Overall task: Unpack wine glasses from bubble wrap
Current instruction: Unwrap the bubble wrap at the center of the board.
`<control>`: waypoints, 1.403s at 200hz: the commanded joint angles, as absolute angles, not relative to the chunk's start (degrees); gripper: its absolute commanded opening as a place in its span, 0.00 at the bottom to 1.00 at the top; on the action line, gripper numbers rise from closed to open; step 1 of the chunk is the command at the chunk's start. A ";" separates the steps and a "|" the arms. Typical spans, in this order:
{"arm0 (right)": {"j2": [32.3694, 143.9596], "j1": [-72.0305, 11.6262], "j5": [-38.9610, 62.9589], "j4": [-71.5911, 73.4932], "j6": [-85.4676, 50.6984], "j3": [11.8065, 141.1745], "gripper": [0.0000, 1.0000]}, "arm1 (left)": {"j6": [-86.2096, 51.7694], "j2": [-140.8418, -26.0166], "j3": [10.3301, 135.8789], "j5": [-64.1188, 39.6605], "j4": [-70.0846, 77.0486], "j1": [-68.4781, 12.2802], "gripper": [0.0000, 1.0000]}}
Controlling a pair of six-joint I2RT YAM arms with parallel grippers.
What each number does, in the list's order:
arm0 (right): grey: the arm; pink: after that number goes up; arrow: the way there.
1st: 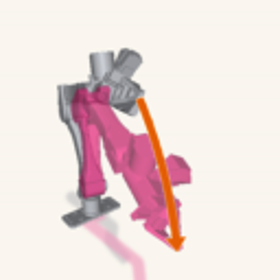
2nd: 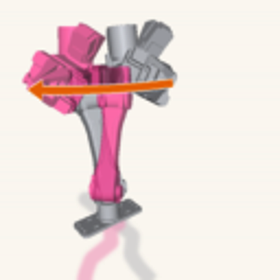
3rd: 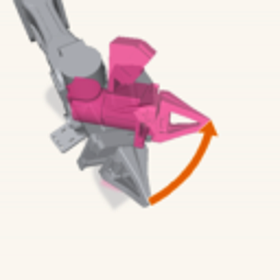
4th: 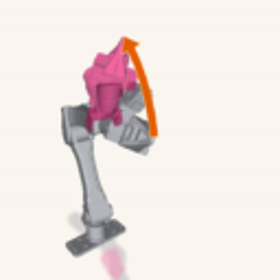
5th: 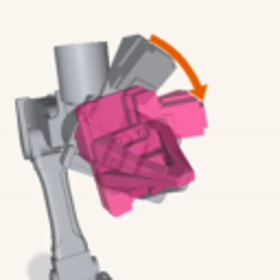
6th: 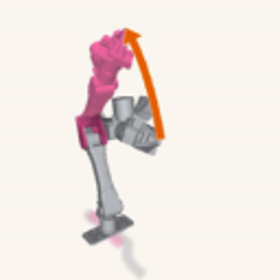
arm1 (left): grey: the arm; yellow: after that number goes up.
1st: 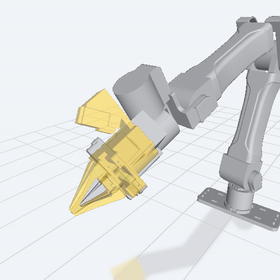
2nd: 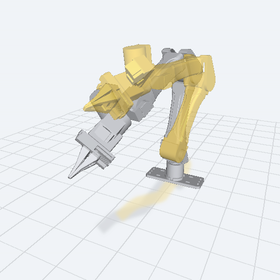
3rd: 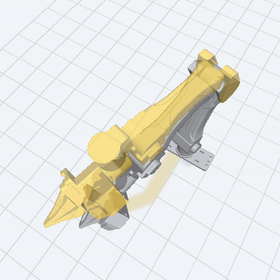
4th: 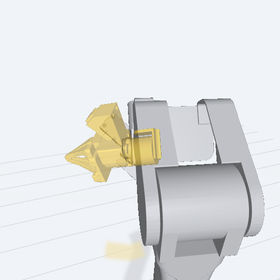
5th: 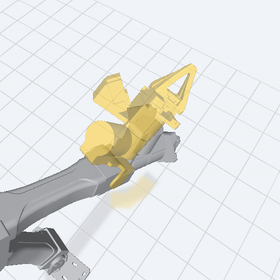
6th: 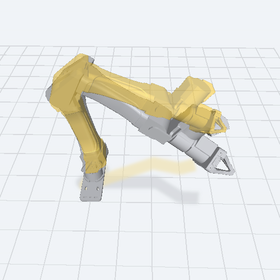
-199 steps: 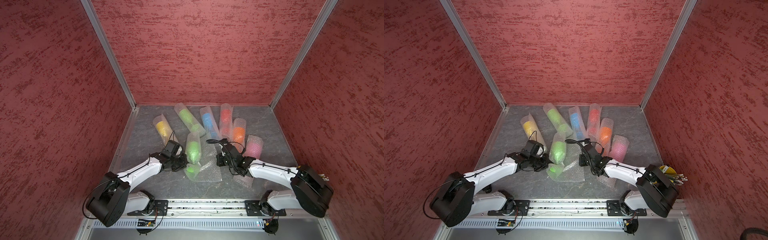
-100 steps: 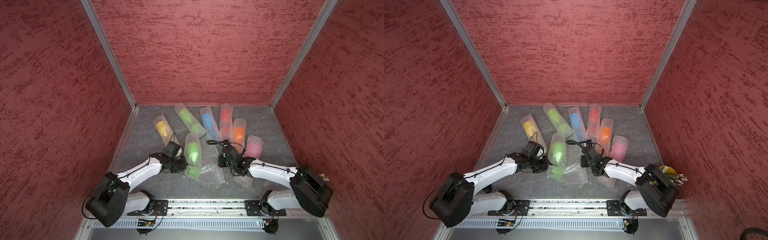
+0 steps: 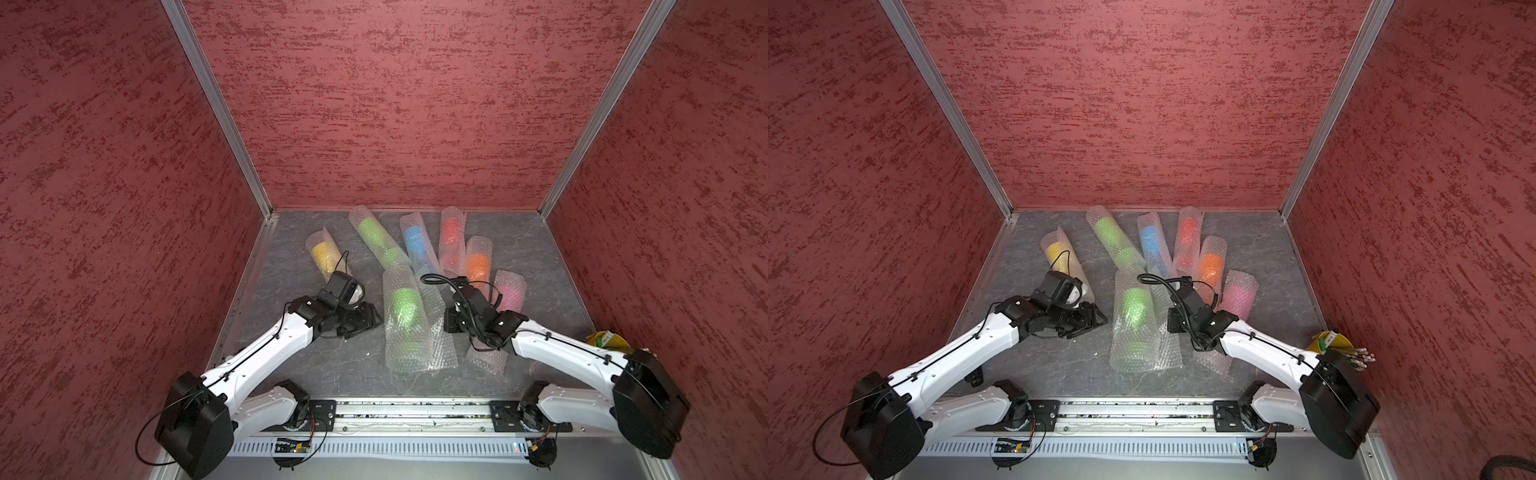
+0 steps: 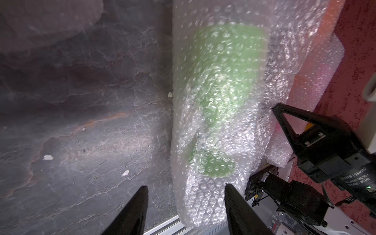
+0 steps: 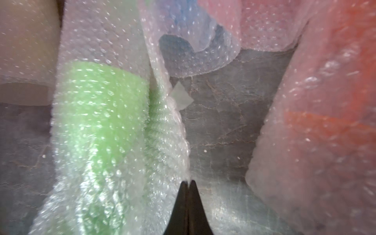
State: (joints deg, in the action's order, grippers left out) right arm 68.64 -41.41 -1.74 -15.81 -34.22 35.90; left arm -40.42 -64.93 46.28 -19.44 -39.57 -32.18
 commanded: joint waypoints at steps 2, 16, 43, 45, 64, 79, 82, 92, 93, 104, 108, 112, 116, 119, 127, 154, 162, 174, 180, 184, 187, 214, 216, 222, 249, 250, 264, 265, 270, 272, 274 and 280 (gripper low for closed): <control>67.16 -41.13 6.94 -12.46 -36.52 35.06 0.00 | -37.56 -69.37 51.90 -17.73 -41.28 -35.43 0.62; 67.15 -41.13 6.79 -12.89 -35.28 35.98 0.00 | -37.27 -73.75 56.48 -16.66 -40.21 -39.04 0.62; 68.68 -40.40 6.73 -14.19 -33.15 37.87 0.00 | -39.22 -81.99 62.34 -19.37 -35.14 -41.37 0.60; 68.83 -40.34 6.87 -14.12 -33.14 37.88 0.00 | -39.38 -82.81 62.68 -19.78 -34.69 -41.43 0.60; 69.60 -39.57 8.75 -13.07 -32.78 37.32 0.00 | -40.40 -88.92 65.76 -22.31 -31.50 -41.91 0.59; 69.45 -38.83 8.61 -12.76 -32.78 36.85 0.00 | -40.87 -93.30 67.84 -23.14 -30.34 -41.94 0.59; 69.44 -38.63 8.64 -12.68 -32.74 36.74 0.00 | -40.98 -94.13 68.18 -23.23 -30.27 -41.93 0.59; 69.34 -38.08 8.41 -12.71 -32.56 36.48 0.00 | -41.31 -96.23 69.30 -22.52 -30.84 -41.79 0.59; 69.35 -38.03 8.38 -12.72 -32.54 36.48 0.00 | -41.31 -96.41 69.41 -22.47 -30.89 -41.73 0.59; 69.35 -37.50 7.48 -13.09 -32.28 36.41 0.00 | -41.13 -97.82 69.86 -21.74 -31.43 -41.60 0.59; 69.35 -37.31 6.97 -13.18 -32.26 36.39 0.00 | -41.13 -98.13 69.87 -21.29 -31.82 -41.45 0.59; 69.35 -37.12 6.32 -13.39 -32.26 36.39 0.00 | -41.06 -98.36 69.81 -20.69 -32.29 -41.36 0.59; 69.35 -36.93 5.63 -13.51 -32.35 36.43 0.00 | -41.05 -98.50 69.67 -20.21 -32.79 -41.16 0.59; 69.39 -36.72 5.08 -13.61 -32.51 36.35 0.00 | -41.03 -98.52 69.50 -19.86 -33.27 -40.87 0.58; 69.56 -36.41 3.67 -13.95 -32.77 36.35 0.00 | -41.09 -98.25 68.71 -19.04 -34.30 -40.15 0.59; 70.31 -35.77 1.40 -13.75 -33.30 35.96 0.00 | -42.17 -94.17 62.35 -16.29 -34.82 -36.90 0.59; 70.68 -35.77 2.08 -12.94 -33.28 35.49 0.00 | -42.57 -92.75 60.25 -16.19 -34.57 -35.86 0.59; 71.92 -35.77 2.16 -12.57 -33.48 35.13 0.00 | -42.65 -90.83 57.23 -15.90 -34.67 -34.51 0.59; 72.66 -35.77 2.08 -12.65 -33.60 35.14 0.00 | -42.56 -89.95 56.03 -15.59 -35.00 -33.71 0.59; 73.06 -35.77 1.80 -12.70 -33.70 35.09 0.00 | -42.53 -89.36 55.26 -15.20 -35.43 -33.21 0.59; 73.42 -35.71 1.55 -12.74 -33.83 35.19 0.00 | -42.42 -88.88 54.75 -14.96 -35.71 -32.72 0.59; 74.73 -35.44 -0.62 -12.41 -35.20 34.64 0.00 | -42.22 -84.43 51.30 -10.03 -39.31 -28.83 0.61; 74.76 -35.38 -0.79 -12.33 -35.32 34.61 0.00 | -42.37 -84.08 51.06 -9.56 -39.56 -28.54 0.61; 75.00 -35.25 -1.05 -12.08 -35.71 34.43 0.00 | -42.58 -83.14 50.39 -8.81 -40.03 -27.58 0.61; 75.93 -34.63 -1.27 -11.18 -36.58 33.88 0.00 | -43.40 -80.53 47.68 -7.74 -41.08 -23.59 0.62; 75.98 -34.63 -1.25 -11.17 -36.57 33.86 0.00 | -43.36 -80.47 47.61 -7.78 -41.15 -23.53 0.62; 75.95 -34.62 -1.93 -11.82 -36.47 34.41 0.00 | -42.72 -79.37 47.68 -7.62 -42.32 -21.90 0.62; 75.90 -34.63 -2.02 -11.93 -36.52 34.47 0.00 | -42.67 -79.28 47.70 -7.59 -42.38 -21.80 0.62; 75.60 -34.57 -2.57 -12.48 -36.48 34.63 0.00 | -42.49 -78.67 48.08 -7.29 -43.13 -21.42 0.62; 75.52 -34.62 -2.88 -12.66 -36.48 34.81 0.00 | -42.33 -78.34 48.19 -7.14 -43.43 -21.33 0.62; 75.37 -34.58 -3.14 -12.90 -36.41 34.91 0.00 | -42.24 -78.03 48.35 -6.90 -43.77 -21.22 0.62; 74.75 -34.59 -3.92 -13.53 -36.27 35.32 0.00 | -41.91 -76.93 48.86 -6.34 -44.78 -20.91 0.63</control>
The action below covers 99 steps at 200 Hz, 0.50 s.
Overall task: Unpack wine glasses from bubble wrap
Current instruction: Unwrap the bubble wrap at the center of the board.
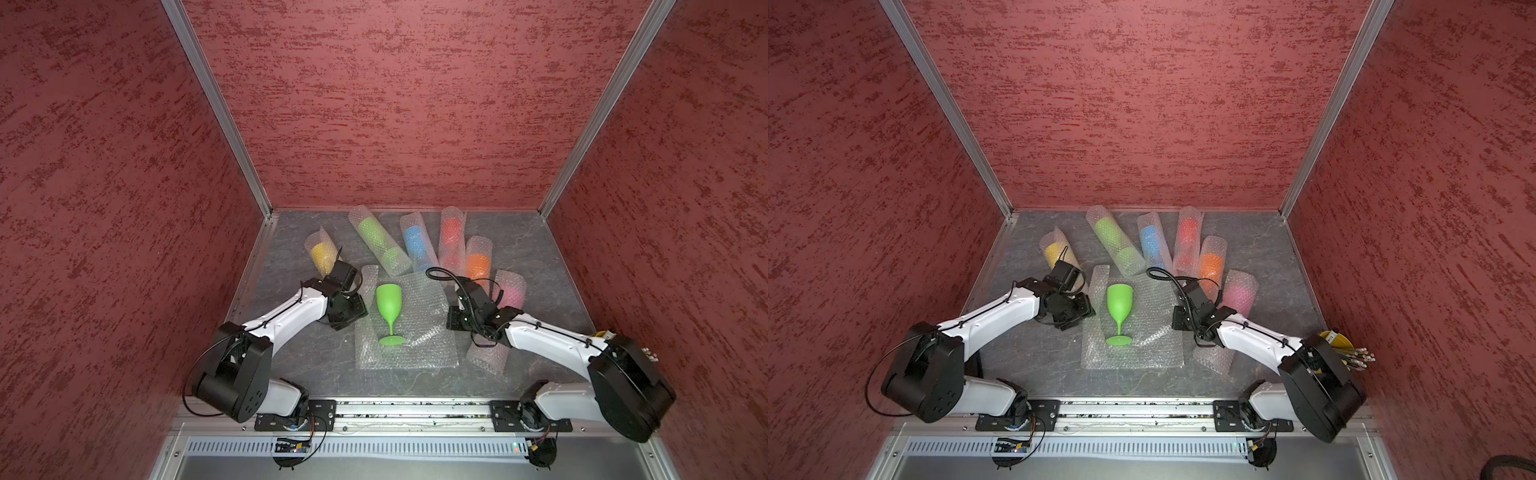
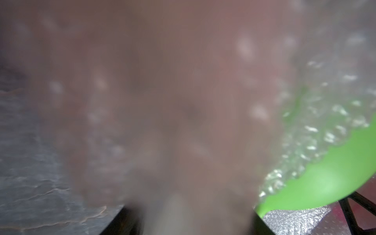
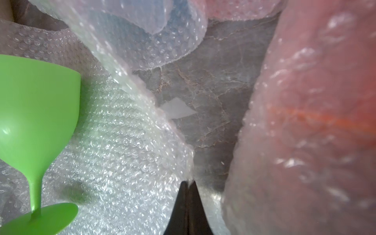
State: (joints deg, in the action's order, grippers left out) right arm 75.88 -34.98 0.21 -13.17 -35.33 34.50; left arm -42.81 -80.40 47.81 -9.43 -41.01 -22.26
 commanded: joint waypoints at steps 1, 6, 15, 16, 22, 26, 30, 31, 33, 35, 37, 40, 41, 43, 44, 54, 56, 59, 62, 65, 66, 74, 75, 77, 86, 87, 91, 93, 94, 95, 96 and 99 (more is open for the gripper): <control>74.60 -34.56 -4.02 -13.62 -36.24 35.33 0.00 | -41.87 -76.74 49.00 -6.25 -44.94 -20.87 0.63; 74.09 -34.54 -4.48 -14.13 -36.09 35.62 0.00 | -41.60 -75.76 49.60 -5.64 -45.85 -20.79 0.63; 73.20 -34.54 -5.12 -15.09 -35.84 36.16 0.00 | -40.90 -73.69 50.69 -4.66 -47.37 -20.51 0.64; 73.08 -34.54 -5.15 -15.19 -35.81 36.23 0.00 | -40.84 -73.45 50.83 -4.57 -47.55 -20.50 0.64; 72.68 -34.54 -5.49 -15.86 -35.65 36.68 0.00 | -40.25 -72.23 51.66 -3.99 -48.47 -20.33 0.65; 72.46 -34.54 -5.60 -16.38 -35.52 37.02 0.00 | -39.90 -71.46 52.13 -3.74 -49.09 -20.18 0.66; 72.28 -34.54 -5.77 -16.78 -35.38 37.31 0.00 | -39.57 -70.80 52.83 -3.50 -49.82 -19.94 0.66; 72.26 -34.54 -5.79 -16.87 -35.36 37.46 0.00 | -39.47 -70.64 53.00 -3.42 -50.00 -19.90 0.67; 72.14 -34.58 -5.84 -17.05 -35.34 37.60 0.01 | -39.36 -70.33 53.35 -3.32 -50.34 -19.87 0.67; 72.09 -34.55 -5.88 -17.29 -35.27 37.77 0.04 | -39.22 -70.01 53.70 -3.18 -50.77 -19.69 0.67; 72.01 -34.59 -5.86 -17.48 -35.27 37.85 0.06 | -39.03 -69.75 54.10 -3.12 -51.15 -19.62 0.67; 71.86 -34.55 -6.03 -17.74 -35.32 38.08 0.10 | -38.75 -69.44 54.66 -2.97 -51.77 -19.44 0.68; 71.79 -34.54 -6.05 -17.84 -35.33 38.11 0.11 | -38.71 -69.31 54.84 -2.94 -51.99 -19.39 0.68; 71.74 -34.54 -6.10 -18.02 -35.31 38.29 0.15 | -38.55 -69.07 55.44 -2.80 -52.18 -19.17 0.69; 71.68 -34.54 -6.22 -18.10 -35.28 38.30 0.16 | -38.44 -68.95 55.62 -2.72 -52.37 -19.12 0.69; 71.17 -34.54 -7.03 -19.03 -35.27 38.93 0.31 | -37.66 -67.88 57.61 -2.01 -54.31 -18.66 0.70; 71.00 -34.59 -7.23 -19.32 -35.25 39.08 0.35 | -37.45 -67.66 58.00 -1.84 -54.67 -18.57 0.70; 70.90 -34.55 -7.41 -19.51 -35.18 39.26 0.38 | -37.18 -67.29 58.57 -1.58 -55.20 -18.49 0.70; 70.73 -34.54 -7.59 -19.82 -35.12 39.48 0.40 | -36.88 -66.99 59.17 -1.24 -55.63 -18.48 0.70; 70.44 -34.54 -7.83 -20.06 -35.07 39.73 0.41 | -36.57 -66.71 59.81 -0.95 -55.93 -18.66 0.70; 70.42 -34.54 -7.91 -20.18 -35.03 39.82 0.42 | -36.43 -66.58 60.05 -0.87 -55.96 -18.69 0.70; 69.64 -34.53 -8.31 -20.80 -34.70 40.53 0.44 | -35.54 -66.09 61.58 -0.70 -56.78 -19.01 0.71; 69.54 -34.58 -8.33 -20.86 -34.71 40.65 0.44 | -35.48 -66.00 61.77 -0.75 -56.86 -19.04 0.71; 69.35 -34.57 -8.24 -20.90 -34.58 40.82 0.44 | -35.19 -65.94 62.13 -0.82 -57.02 -19.11 0.71; 68.12 -34.56 -7.97 -21.33 -34.07 41.54 0.45 | -34.16 -66.33 63.88 -1.94 -57.58 -20.04 0.71; 67.99 -34.60 -7.98 -21.43 -34.00 41.69 0.45 | -34.00 -66.43 64.07 -2.11 -57.62 -20.17 0.71; 67.53 -34.57 -7.95 -21.70 -33.91 42.03 0.45 | -33.57 -66.88 64.86 -2.62 -57.91 -20.75 0.71; 67.38 -34.55 -7.92 -21.71 -33.83 42.19 0.45 | -33.46 -67.10 65.24 -2.87 -58.05 -21.01 0.71; 67.31 -34.54 -7.87 -21.75 -33.79 42.28 0.45 | -33.43 -67.17 65.44 -2.93 -58.16 -21.23 0.71; 67.18 -34.54 -7.80 -21.82 -33.73 42.36 0.45 | -33.41 -67.34 65.64 -3.05 -58.22 -21.42 0.71; 67.08 -34.59 -7.77 -21.85 -33.65 42.50 0.45 | -33.36 -67.51 65.82 -3.11 -58.33 -21.65 0.71; 66.78 -34.61 -7.34 -21.89 -33.48 42.76 0.44 | -33.21 -67.96 66.30 -3.50 -58.44 -22.27 0.71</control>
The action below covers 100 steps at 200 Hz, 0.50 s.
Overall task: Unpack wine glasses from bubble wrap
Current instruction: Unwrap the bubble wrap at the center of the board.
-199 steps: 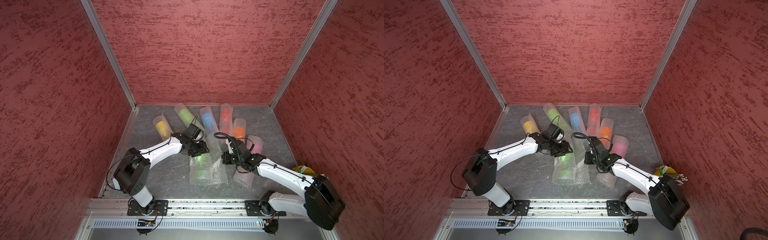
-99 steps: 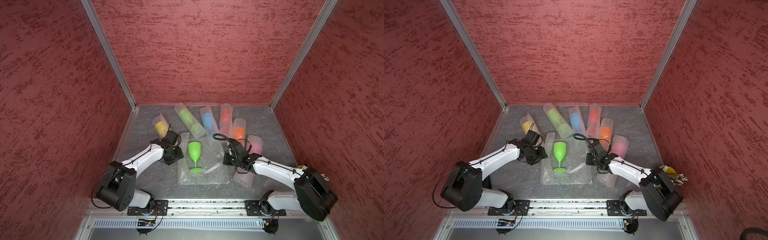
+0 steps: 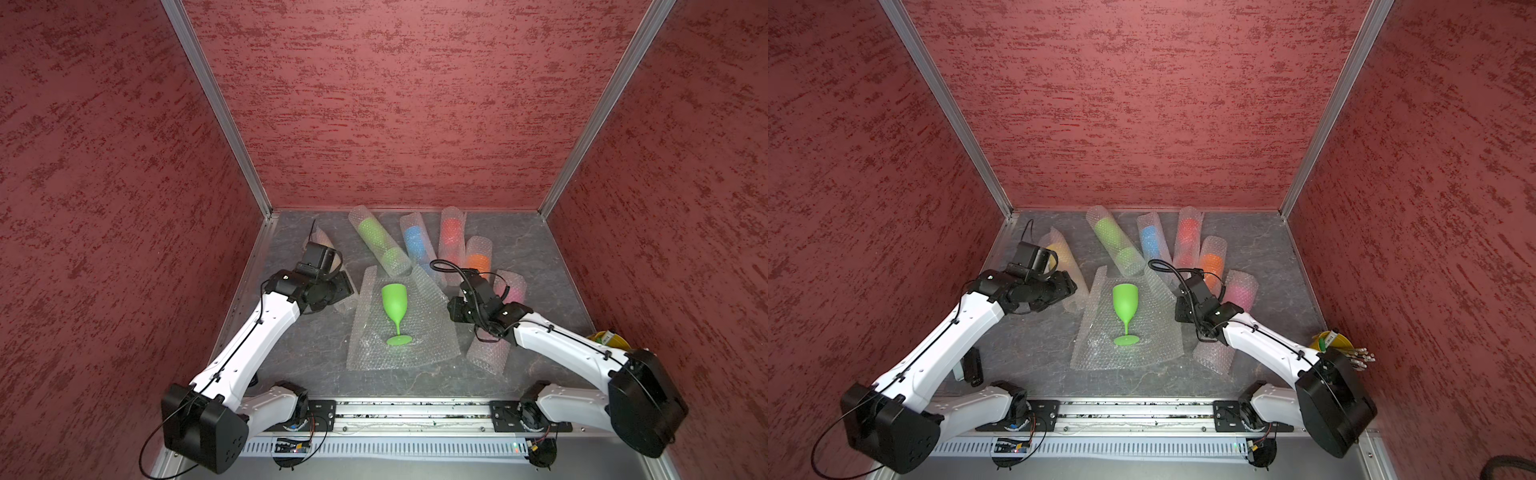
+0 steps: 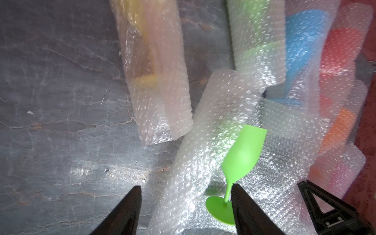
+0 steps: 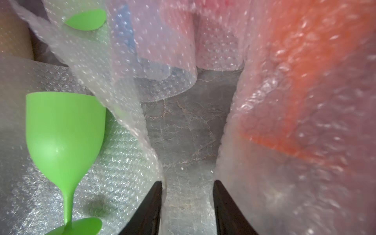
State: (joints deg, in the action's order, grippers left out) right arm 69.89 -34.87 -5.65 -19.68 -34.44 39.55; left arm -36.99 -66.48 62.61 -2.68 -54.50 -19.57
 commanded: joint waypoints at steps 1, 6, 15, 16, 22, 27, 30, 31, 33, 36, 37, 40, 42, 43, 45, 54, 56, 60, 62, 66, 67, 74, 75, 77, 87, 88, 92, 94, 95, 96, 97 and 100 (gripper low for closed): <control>66.70 -34.62 -7.14 -21.89 -33.35 42.87 0.44 | -33.21 -68.13 66.46 -3.59 -58.58 -22.47 0.71; 66.34 -34.63 -5.49 -21.56 -32.70 43.32 0.43 | -33.22 -68.84 67.13 -4.15 -58.81 -23.60 0.71; 66.16 -34.69 -0.59 -20.40 -31.37 43.81 0.40 | -33.14 -70.17 67.96 -4.94 -58.42 -26.80 0.71; 66.22 -34.70 -0.07 -20.26 -31.29 43.92 0.40 | -33.09 -70.33 68.04 -4.98 -58.35 -27.20 0.71; 66.78 -34.93 2.32 -20.10 -30.97 44.67 0.38 | -33.00 -71.28 68.49 -5.25 -57.91 -29.34 0.71; 67.64 -35.47 3.92 -20.29 -30.77 45.70 0.35 | -33.17 -72.31 68.91 -5.31 -57.60 -31.42 0.71; 68.13 -35.85 4.41 -20.38 -30.79 46.29 0.33 | -33.37 -72.84 69.10 -5.45 -57.36 -32.54 0.71; 68.30 -36.03 4.58 -20.34 -30.73 46.43 0.33 | -33.43 -73.07 69.18 -5.54 -57.25 -32.70 0.71; 68.58 -36.32 4.81 -20.31 -30.67 46.70 0.32 | -33.52 -73.46 69.24 -5.89 -57.05 -33.36 0.71; 69.03 -36.86 5.29 -20.04 -30.67 46.95 0.30 | -33.52 -73.94 69.23 -6.60 -56.49 -34.21 0.71; 69.14 -37.02 5.42 -19.86 -30.67 47.07 0.30 | -33.64 -74.15 69.20 -6.86 -56.28 -34.51 0.71; 69.50 -37.54 5.82 -19.52 -30.72 47.23 0.28 | -33.74 -74.68 69.13 -7.67 -55.73 -35.20 0.71; 69.69 -37.86 6.02 -19.14 -30.75 47.34 0.27 | -33.83 -75.01 68.96 -8.09 -55.26 -35.65 0.71; 69.83 -38.00 6.09 -18.97 -30.80 47.35 0.26 | -33.97 -75.17 68.93 -8.31 -55.14 -35.93 0.71; 70.10 -38.22 6.25 -18.65 -30.99 47.43 0.25 | -34.11 -75.50 68.80 -8.73 -54.65 -36.32 0.71; 71.39 -39.18 6.92 -17.13 -31.77 47.55 0.20 | -35.15 -76.97 68.05 -10.28 -52.94 -37.81 0.71; 71.81 -39.26 7.05 -16.89 -31.91 47.57 0.19 | -35.40 -77.27 67.81 -10.63 -52.48 -38.15 0.70; 72.64 -39.53 7.27 -16.23 -32.26 47.59 0.18 | -35.76 -77.89 67.29 -11.24 -51.56 -38.60 0.70; 73.03 -39.65 7.36 -16.01 -32.39 47.56 0.18 | -36.05 -78.23 66.96 -11.51 -51.26 -38.83 0.70; 73.90 -39.81 7.27 -15.63 -32.70 47.55 0.17 | -36.41 -78.85 66.41 -11.87 -50.38 -39.17 0.70; 74.13 -39.86 7.24 -15.55 -32.74 47.55 0.17 | -36.53 -79.02 66.25 -11.91 -50.28 -39.18 0.70; 75.58 -40.03 6.72 -14.59 -33.19 47.40 0.16 | -37.40 -80.14 65.26 -12.32 -49.12 -39.49 0.70; 75.80 -40.01 6.66 -14.46 -33.20 47.30 0.16 | -37.51 -80.33 65.06 -12.36 -48.95 -39.57 0.70; 76.14 -40.15 6.54 -14.10 -33.28 47.13 0.15 | -37.81 -80.62 64.69 -12.47 -48.54 -39.66 0.70; 78.26 -40.17 5.54 -12.59 -33.80 46.42 0.15 | -38.31 -81.97 62.98 -13.34 -46.56 -39.66 0.70; 78.50 -40.17 5.41 -12.49 -33.86 46.37 0.15 | -38.31 -82.12 62.78 -13.31 -46.44 -39.69 0.70; 79.37 -40.17 4.88 -12.04 -34.05 46.12 0.14 | -38.49 -82.65 62.26 -13.06 -45.94 -39.60 0.70; 79.87 -40.17 4.71 -11.80 -34.18 46.03 0.14 | -38.43 -82.89 61.99 -12.89 -45.72 -39.52 0.70; 80.15 -40.17 4.60 -11.74 -34.23 46.00 0.14 | -38.55 -83.02 61.89 -12.69 -45.67 -39.49 0.70; 80.41 -40.17 4.54 -11.67 -34.25 46.03 0.14 | -38.61 -83.12 61.75 -12.58 -45.60 -39.43 0.70; 80.64 -40.17 4.42 -11.55 -34.26 45.95 0.14 | -38.64 -83.27 61.68 -12.44 -45.61 -39.36 0.70; 81.30 -40.14 4.01 -11.40 -34.35 45.84 0.13 | -38.78 -83.65 61.36 -12.01 -45.54 -39.09 0.70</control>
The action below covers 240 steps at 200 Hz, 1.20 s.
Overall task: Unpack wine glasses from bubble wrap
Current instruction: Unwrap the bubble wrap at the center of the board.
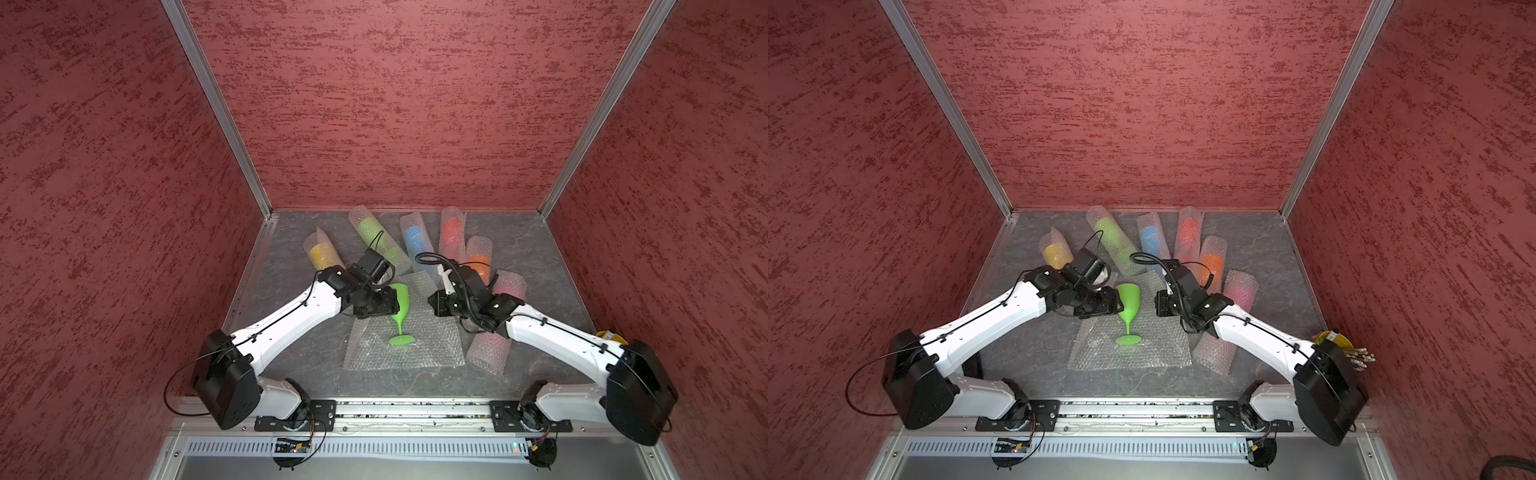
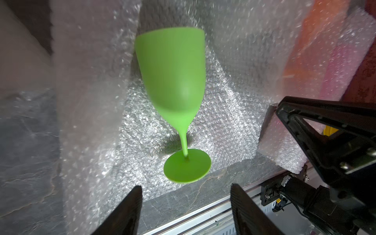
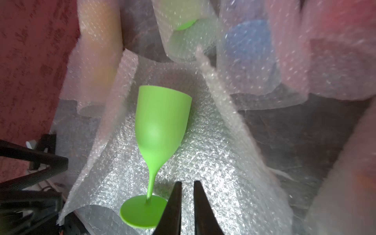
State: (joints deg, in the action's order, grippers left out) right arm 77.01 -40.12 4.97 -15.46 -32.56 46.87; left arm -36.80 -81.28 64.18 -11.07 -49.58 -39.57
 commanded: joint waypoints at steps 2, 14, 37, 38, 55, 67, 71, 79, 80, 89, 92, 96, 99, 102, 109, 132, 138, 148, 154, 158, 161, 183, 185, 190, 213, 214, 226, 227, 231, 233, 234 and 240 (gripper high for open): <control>81.72 -40.16 3.84 -11.24 -34.36 45.80 0.13 | -38.76 -83.91 61.22 -11.75 -45.53 -38.95 0.70; 84.51 -40.17 2.14 -10.69 -34.73 45.57 0.13 | -38.17 -84.67 59.90 -10.82 -44.95 -37.99 0.70; 87.12 -40.17 -2.29 -9.96 -35.47 44.53 0.13 | -37.60 -84.92 57.75 -6.42 -45.79 -35.76 0.70; 87.20 -40.12 -2.46 -9.94 -35.49 44.46 0.13 | -37.61 -84.91 57.70 -6.37 -45.75 -35.54 0.70; 88.15 -40.03 -5.72 -9.99 -35.51 43.52 0.14 | -38.06 -84.48 54.65 -6.04 -44.62 -31.79 0.70; 88.81 -40.08 -7.96 -10.48 -35.32 43.26 0.14 | -39.07 -84.27 51.84 -8.02 -42.30 -27.94 0.70; 88.93 -40.08 -8.69 -10.61 -35.38 43.11 0.14 | -39.49 -84.29 50.71 -8.78 -41.41 -26.65 0.70; 89.20 -40.01 -9.84 -10.81 -35.33 42.78 0.14 | -40.40 -84.45 49.05 -10.47 -39.96 -23.79 0.70; 89.21 -40.00 -9.97 -10.81 -35.33 42.75 0.14 | -40.50 -84.46 48.87 -10.68 -39.80 -23.45 0.70; 89.25 -39.83 -10.72 -10.78 -35.38 42.26 0.14 | -41.49 -84.57 47.33 -12.20 -38.27 -20.97 0.70; 89.28 -39.73 -10.81 -10.73 -35.40 42.08 0.13 | -41.75 -84.71 46.86 -12.66 -37.64 -20.32 0.70; 89.25 -39.64 -11.01 -10.66 -35.42 41.75 0.13 | -42.04 -84.71 46.29 -13.35 -36.71 -19.44 0.70; 89.16 -39.62 -11.02 -10.57 -35.43 41.55 0.13 | -42.32 -84.77 45.88 -13.81 -36.08 -18.95 0.70; 89.16 -39.46 -10.99 -10.43 -35.42 41.29 0.13 | -42.49 -84.76 45.56 -14.15 -35.52 -18.52 0.70; 89.14 -39.21 -10.76 -10.33 -35.38 40.90 0.13 | -42.71 -84.94 45.18 -14.75 -34.71 -18.12 0.70; 89.86 -38.78 -10.82 -11.25 -34.60 40.02 0.13 | -42.28 -86.21 45.61 -14.86 -34.89 -18.66 0.69; 89.87 -38.65 -11.27 -11.86 -34.31 39.91 0.13 | -42.19 -86.33 45.57 -15.01 -35.09 -18.75 0.69; 89.49 -38.63 -11.44 -12.47 -33.86 39.57 0.13 | -42.40 -86.39 45.25 -16.01 -35.09 -18.82 0.69; 89.01 -38.50 -11.20 -12.70 -33.63 39.31 0.13 | -42.81 -86.19 44.84 -17.13 -35.03 -18.90 0.70; 88.72 -38.50 -10.91 -12.80 -33.46 39.19 0.13 | -43.08 -85.95 44.41 -17.84 -34.84 -18.96 0.69; 88.38 -38.50 -10.64 -12.89 -33.36 39.01 0.14 | -43.26 -85.75 44.08 -18.38 -34.70 -18.97 0.69; 86.64 -38.50 -7.60 -13.51 -33.18 37.93 0.15 | -44.08 -82.44 41.49 -18.56 -35.20 -20.35 0.70; 86.52 -38.52 -7.37 -13.59 -33.21 37.81 0.15 | -44.13 -82.07 41.24 -18.42 -35.39 -20.42 0.70; 86.08 -38.50 -6.94 -13.71 -33.40 37.50 0.14 | -44.29 -81.34 40.72 -18.34 -35.63 -20.70 0.70; 83.55 -38.50 -4.99 -14.18 -34.90 34.85 0.15 | -43.96 -78.88 39.30 -16.49 -37.79 -21.00 0.70; 83.57 -38.50 -4.87 -14.25 -34.99 34.74 0.15 | -43.86 -78.77 39.21 -16.42 -37.88 -21.01 0.70; 80.47 -38.50 -3.19 -14.76 -36.24 33.02 0.15 | -43.59 -77.87 38.58 -15.34 -39.02 -21.01 0.70; 80.31 -38.54 -3.00 -14.76 -36.36 32.86 0.15 | -43.55 -77.74 38.49 -15.27 -39.06 -21.01 0.70; 79.55 -38.50 -2.24 -14.71 -36.81 32.10 0.15 | -43.63 -77.35 38.24 -15.12 -39.23 -20.99 0.70; 79.17 -38.50 -1.92 -14.69 -37.04 31.71 0.15 | -43.60 -77.12 38.06 -15.03 -39.27 -20.96 0.70; 79.00 -38.50 -1.71 -14.64 -37.15 31.54 0.15 | -43.60 -76.97 37.97 -14.99 -39.32 -20.98 0.70; 78.01 -38.54 -0.82 -14.66 -37.86 30.79 0.15 | -43.60 -76.40 37.58 -14.87 -39.53 -20.99 0.70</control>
State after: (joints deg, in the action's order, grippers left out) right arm 81.76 -38.79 -5.26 -12.36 -34.61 33.82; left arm -43.29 -78.61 38.92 -16.58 -37.15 -20.91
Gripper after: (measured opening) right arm 0.150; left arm 0.699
